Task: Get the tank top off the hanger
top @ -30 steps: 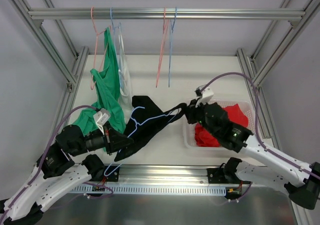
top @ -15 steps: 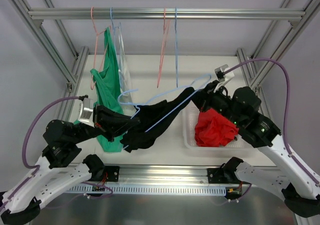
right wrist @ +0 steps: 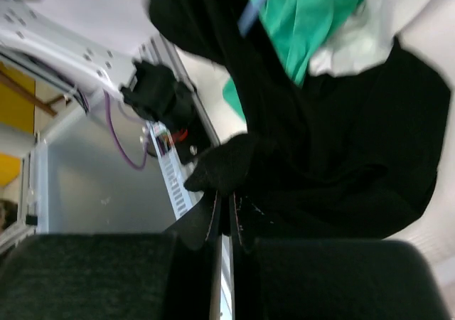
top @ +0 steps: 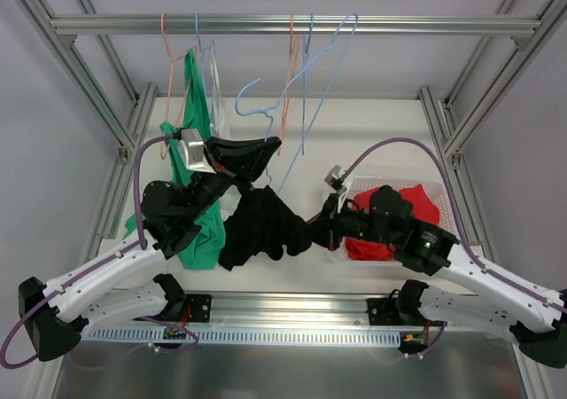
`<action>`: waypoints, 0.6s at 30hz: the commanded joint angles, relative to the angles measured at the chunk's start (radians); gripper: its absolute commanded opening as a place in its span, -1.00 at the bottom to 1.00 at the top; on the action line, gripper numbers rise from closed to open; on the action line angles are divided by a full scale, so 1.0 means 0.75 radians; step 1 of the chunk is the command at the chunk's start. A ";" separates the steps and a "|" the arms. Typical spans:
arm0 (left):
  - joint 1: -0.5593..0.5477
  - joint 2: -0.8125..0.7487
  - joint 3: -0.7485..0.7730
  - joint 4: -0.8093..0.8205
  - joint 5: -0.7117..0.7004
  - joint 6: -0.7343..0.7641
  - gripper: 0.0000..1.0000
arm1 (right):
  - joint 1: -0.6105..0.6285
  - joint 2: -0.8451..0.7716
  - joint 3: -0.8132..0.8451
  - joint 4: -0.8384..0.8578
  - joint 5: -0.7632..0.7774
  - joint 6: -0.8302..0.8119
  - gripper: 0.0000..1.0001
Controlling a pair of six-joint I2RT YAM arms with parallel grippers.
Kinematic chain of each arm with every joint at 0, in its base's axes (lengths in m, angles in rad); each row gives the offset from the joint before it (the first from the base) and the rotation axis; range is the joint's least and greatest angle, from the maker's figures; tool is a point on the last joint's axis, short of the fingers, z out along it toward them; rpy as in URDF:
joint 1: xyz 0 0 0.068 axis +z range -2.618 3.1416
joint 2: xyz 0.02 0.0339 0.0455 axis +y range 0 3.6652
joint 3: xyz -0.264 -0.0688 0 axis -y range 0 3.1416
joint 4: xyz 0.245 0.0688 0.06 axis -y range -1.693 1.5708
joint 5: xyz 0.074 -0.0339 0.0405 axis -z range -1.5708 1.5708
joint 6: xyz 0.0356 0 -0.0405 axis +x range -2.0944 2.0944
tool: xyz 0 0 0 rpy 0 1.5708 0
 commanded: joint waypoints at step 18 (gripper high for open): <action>-0.018 -0.305 -0.055 -0.324 -0.410 0.097 -1.00 | 0.275 0.602 -0.036 0.005 0.678 0.186 0.98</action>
